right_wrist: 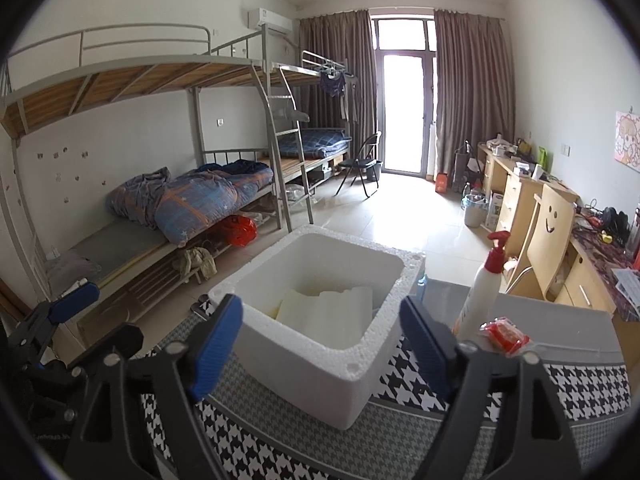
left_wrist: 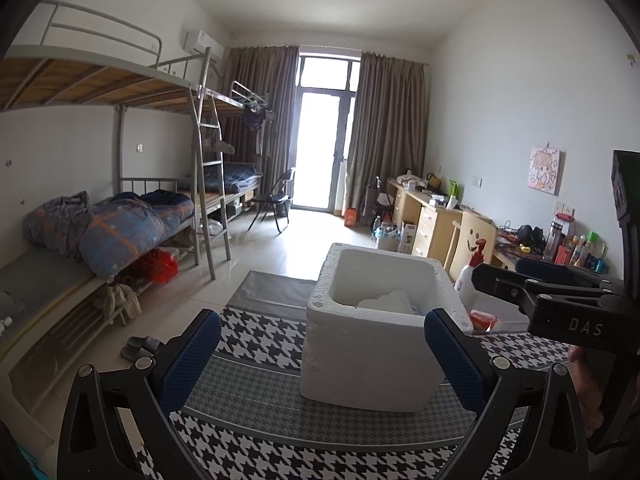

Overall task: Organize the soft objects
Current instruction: 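Withdraw both open tools up and away from the foam box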

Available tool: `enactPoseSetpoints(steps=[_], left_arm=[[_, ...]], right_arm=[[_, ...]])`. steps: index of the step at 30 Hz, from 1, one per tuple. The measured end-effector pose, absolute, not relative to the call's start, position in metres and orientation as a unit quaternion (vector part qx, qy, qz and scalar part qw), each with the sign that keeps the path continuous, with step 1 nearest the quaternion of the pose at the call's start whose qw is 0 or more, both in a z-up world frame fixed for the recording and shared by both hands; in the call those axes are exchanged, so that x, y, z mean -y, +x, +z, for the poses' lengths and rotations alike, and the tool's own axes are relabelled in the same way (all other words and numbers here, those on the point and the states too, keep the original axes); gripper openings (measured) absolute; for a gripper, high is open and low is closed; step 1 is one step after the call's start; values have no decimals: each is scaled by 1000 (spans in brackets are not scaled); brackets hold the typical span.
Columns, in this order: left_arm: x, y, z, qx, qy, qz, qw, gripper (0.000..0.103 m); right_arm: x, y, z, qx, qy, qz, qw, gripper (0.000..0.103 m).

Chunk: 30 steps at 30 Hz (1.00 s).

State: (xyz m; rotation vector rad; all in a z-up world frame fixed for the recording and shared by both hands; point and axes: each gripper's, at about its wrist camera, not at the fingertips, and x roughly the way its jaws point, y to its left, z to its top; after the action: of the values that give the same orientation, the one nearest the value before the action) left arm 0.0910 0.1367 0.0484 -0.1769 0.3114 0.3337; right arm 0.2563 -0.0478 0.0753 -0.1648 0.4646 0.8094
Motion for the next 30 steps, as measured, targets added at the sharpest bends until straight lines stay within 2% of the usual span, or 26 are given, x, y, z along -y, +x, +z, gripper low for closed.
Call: enactPoseSetpoints(steps=[30], left_arm=[[-99,50,59,-123,-65,144,980,102]], right_arm=[[105,183,82,-128,-93,385,909,93]])
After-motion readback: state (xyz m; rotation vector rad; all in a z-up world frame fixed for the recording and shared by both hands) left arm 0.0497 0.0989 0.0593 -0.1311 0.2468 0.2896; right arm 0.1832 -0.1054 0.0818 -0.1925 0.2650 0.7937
